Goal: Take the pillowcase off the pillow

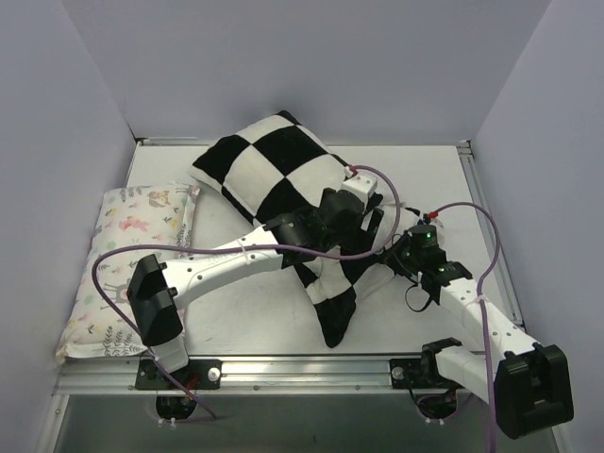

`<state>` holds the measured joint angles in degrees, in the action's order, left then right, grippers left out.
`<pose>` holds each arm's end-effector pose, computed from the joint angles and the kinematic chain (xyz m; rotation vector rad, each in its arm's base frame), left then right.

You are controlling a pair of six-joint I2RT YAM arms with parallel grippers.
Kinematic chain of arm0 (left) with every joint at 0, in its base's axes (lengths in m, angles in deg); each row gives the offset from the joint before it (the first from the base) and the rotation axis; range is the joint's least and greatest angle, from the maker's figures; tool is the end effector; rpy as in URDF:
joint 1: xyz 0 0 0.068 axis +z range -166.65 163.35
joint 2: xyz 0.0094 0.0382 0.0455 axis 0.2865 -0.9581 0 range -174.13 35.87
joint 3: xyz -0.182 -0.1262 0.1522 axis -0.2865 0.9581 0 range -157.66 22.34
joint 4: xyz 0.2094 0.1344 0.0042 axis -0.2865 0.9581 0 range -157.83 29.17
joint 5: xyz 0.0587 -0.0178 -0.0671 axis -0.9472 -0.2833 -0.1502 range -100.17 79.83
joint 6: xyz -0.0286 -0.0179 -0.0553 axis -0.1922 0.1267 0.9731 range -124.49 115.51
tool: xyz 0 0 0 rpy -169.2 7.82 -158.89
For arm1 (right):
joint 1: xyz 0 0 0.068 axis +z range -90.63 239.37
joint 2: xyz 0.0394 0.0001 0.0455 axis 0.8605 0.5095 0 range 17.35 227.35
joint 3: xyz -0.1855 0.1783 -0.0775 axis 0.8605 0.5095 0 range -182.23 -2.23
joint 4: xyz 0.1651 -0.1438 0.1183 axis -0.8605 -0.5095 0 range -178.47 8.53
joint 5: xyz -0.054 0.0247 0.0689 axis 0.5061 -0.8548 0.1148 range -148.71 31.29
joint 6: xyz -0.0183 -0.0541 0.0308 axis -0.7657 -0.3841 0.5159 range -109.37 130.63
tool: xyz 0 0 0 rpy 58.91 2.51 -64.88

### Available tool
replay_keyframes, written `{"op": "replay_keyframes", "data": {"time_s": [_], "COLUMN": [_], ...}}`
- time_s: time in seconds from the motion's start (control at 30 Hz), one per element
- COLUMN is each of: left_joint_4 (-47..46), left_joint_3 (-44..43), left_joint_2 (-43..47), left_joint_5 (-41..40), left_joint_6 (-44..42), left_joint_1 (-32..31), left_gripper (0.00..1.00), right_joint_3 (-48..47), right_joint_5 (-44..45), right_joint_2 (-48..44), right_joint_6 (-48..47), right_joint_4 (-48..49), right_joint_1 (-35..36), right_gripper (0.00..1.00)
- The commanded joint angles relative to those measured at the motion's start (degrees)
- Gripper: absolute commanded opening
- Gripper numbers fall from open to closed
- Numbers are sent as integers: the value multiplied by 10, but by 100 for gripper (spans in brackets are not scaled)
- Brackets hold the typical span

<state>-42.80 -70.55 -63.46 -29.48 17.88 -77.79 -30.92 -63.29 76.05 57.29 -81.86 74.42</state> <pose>0.2090 -0.3446 0.3400 0.5129 2.0668 -0.5219 0.2142 0.0619 0.2086 0.5469 2.1158 0.7166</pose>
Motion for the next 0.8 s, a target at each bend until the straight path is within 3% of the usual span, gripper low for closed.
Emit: {"op": "replay_keyframes", "data": {"time_s": [0.0,0.23,0.37,0.6,0.63,0.7,0.73,0.77], "left_joint_4": [28,20,24,35,34,34,34,33], "left_joint_3": [-19,-28,-45,-76,-90,-103,-115,-118], "left_joint_2": [-14,-64,-101,-152,-158,-181,-188,-193], "left_joint_5": [-51,-92,-57,-69,-63,-37,-12,-4], "left_joint_6": [41,106,135,160,160,157,159,161], "left_joint_1": [-27,-23,22,59,63,68,74,76], "left_gripper": [93,95,96,97,94,70,51,16], "right_joint_3": [-15,-15,-13,-18,-20,-30,-37,-56], "right_joint_5": [-4,1,4,8,8,10,10,10], "right_joint_2": [-2,-16,-25,-34,-35,-32,-29,-28], "right_joint_6": [-10,-13,-17,-27,-33,-41,-46,-53], "right_joint_4": [-30,-39,-48,-56,-57,-58,-66,-74], "right_joint_1": [-1,0,-1,-2,-1,-1,-1,-1], "right_gripper": [0,0,0,0,0,0,0,0]}}
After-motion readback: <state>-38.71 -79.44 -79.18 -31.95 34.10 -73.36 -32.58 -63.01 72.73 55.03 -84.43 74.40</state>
